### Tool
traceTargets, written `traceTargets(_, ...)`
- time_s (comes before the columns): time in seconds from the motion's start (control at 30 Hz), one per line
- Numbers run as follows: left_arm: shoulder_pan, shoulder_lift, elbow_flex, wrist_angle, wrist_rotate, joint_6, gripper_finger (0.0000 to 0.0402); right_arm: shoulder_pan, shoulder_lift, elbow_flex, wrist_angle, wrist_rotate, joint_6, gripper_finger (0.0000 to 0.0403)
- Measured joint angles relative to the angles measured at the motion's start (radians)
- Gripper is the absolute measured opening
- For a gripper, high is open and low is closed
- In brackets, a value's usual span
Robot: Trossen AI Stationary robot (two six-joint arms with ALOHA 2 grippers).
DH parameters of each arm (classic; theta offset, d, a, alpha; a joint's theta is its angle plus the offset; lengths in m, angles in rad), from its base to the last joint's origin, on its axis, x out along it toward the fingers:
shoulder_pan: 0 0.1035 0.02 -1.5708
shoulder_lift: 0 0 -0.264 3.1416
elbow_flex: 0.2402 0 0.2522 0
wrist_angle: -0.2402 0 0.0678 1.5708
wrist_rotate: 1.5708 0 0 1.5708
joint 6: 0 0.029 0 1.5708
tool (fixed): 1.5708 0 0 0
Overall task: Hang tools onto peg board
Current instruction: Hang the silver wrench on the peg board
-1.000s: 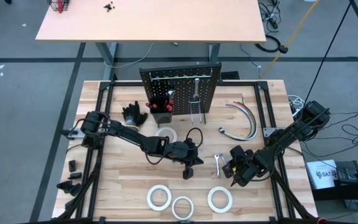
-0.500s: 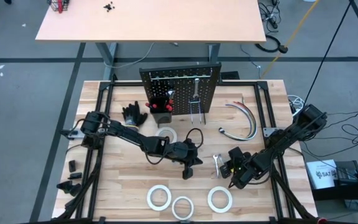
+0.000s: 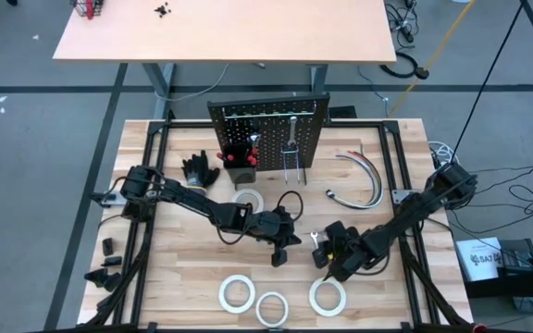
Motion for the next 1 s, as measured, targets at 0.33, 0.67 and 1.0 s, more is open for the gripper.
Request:
traceTargets(0.33,-0.036,0.0,0.0,-0.005,-0.002,0.001,0.0,0.003,-0.031,0.146,-0.357,-0.086,0.078,0.0)
traceTargets(0.67,-0.079,-0.059,-0.095,0.0,-0.005,-0.009,0.0,0.061,0.028,0.146,-0.413,-0.135,0.288,0.0)
traceTargets(1.0,-0.119,-0.165,-0.256,0.099,-0.058,-0.027,0.0,0.051,0.177,0.205,-0.326,-0.093,0.351,0.0)
